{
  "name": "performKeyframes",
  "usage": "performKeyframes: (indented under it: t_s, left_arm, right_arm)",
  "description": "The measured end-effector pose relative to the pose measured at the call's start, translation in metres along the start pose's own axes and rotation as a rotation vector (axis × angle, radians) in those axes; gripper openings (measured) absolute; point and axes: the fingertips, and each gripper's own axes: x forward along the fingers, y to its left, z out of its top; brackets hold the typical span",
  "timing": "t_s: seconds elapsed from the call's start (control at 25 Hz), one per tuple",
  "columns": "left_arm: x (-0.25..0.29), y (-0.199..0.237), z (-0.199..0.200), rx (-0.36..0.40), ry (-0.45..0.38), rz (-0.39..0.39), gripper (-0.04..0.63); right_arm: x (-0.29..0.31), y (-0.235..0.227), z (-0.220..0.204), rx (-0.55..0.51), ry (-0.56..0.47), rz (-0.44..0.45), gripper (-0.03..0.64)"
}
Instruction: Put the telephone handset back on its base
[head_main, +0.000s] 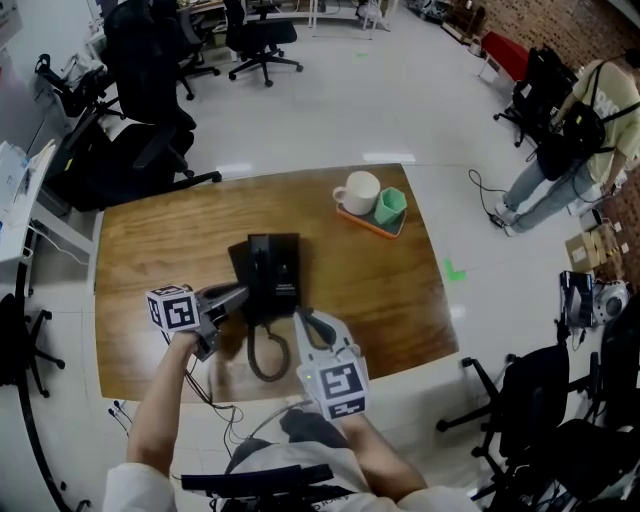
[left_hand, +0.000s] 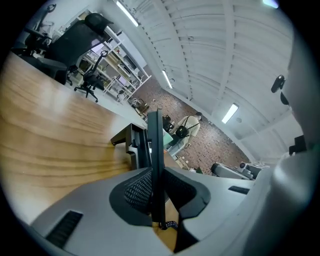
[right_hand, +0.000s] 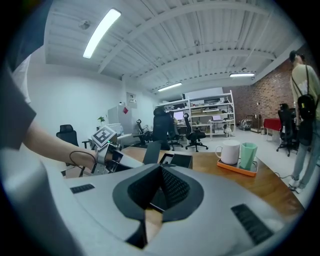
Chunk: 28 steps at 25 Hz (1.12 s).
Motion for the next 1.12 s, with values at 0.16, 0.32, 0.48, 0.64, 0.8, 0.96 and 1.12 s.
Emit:
performKeyframes:
  t_s: [0.16, 0.32, 0.48, 0.64, 0.8, 0.96, 1.12]
  left_arm:
    - [0.007, 0.007, 0.001, -0.029, 0.034, -0.037, 0.063]
    - [0.013, 0.011, 0.005, -0.03, 0.092, -0.05, 0.063]
    - [0.023, 0.006, 0.009, 0.005, 0.153, -0.073, 0.063]
    - [0.031, 0.015, 0.003, -0.041, 0.21, -0.112, 0.063]
    - [0.04, 0.014, 0.007, -0.057, 0.255, -0.144, 0.063]
    - [0.043, 0.022, 0.007, -0.076, 0.286, -0.151, 0.064]
    - [0.044, 0.025, 0.007, -0.098, 0.284, -0.171, 0.066]
  right_arm:
    - [0.004, -0.004, -0.002, 0.007, 0.008, -0.002, 0.003]
    - [0.005, -0.004, -0.004, 0.012, 0.015, -0.001, 0.004]
    - [0.006, -0.006, -0.007, 0.017, 0.022, -0.001, 0.004]
    - [0.008, -0.005, -0.008, 0.02, 0.024, 0.001, 0.004]
    - [0.009, -0.008, -0.007, 0.015, 0.031, 0.001, 0.003]
    - [0.009, -0.01, -0.005, 0.014, 0.029, 0.002, 0.004]
    - [0.011, -0.011, -0.004, 0.014, 0.029, 0.005, 0.005]
